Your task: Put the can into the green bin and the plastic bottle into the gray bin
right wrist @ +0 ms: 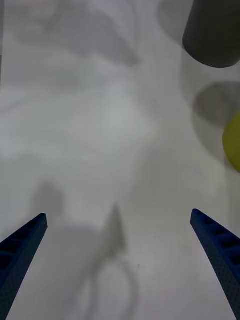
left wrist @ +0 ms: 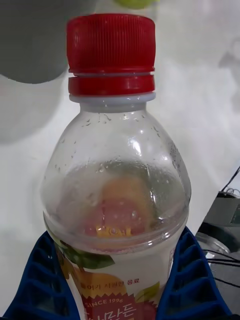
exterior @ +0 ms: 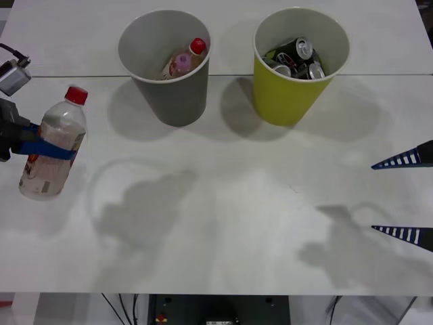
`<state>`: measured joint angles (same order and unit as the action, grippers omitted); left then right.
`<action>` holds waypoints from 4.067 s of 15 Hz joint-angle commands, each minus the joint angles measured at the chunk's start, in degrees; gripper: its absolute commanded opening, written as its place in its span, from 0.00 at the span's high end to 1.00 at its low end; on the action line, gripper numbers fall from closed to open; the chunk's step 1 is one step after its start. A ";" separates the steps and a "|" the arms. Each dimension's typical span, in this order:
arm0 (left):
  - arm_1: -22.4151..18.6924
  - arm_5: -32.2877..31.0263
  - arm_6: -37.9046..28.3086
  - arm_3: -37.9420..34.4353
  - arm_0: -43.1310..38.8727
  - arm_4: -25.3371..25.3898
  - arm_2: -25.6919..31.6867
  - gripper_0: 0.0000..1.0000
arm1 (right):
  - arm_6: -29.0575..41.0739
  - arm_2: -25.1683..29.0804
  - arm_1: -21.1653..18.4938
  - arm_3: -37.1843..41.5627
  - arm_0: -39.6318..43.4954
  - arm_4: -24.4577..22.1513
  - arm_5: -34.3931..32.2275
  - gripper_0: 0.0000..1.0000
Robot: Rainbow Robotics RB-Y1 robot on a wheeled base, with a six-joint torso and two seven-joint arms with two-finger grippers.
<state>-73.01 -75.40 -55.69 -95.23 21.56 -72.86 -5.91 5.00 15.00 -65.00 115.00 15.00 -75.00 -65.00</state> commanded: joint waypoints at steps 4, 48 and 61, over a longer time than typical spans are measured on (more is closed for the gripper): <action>-0.90 -0.09 -14.62 -4.43 12.46 -7.30 -2.61 1.00 | 0.00 0.00 0.00 0.00 0.00 0.00 0.00 0.00; 2.44 0.87 2.78 19.21 42.69 -3.08 -23.62 0.00 | 0.00 0.00 0.00 0.00 0.00 0.00 0.00 0.00; 5.78 -6.95 36.53 -5.66 -14.09 -2.64 22.96 0.00 | 0.00 0.00 0.00 0.00 0.00 0.00 0.00 0.00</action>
<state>-68.36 -81.86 -20.58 -100.30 9.27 -75.52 15.71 5.00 15.00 -65.00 115.00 15.00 -75.00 -65.00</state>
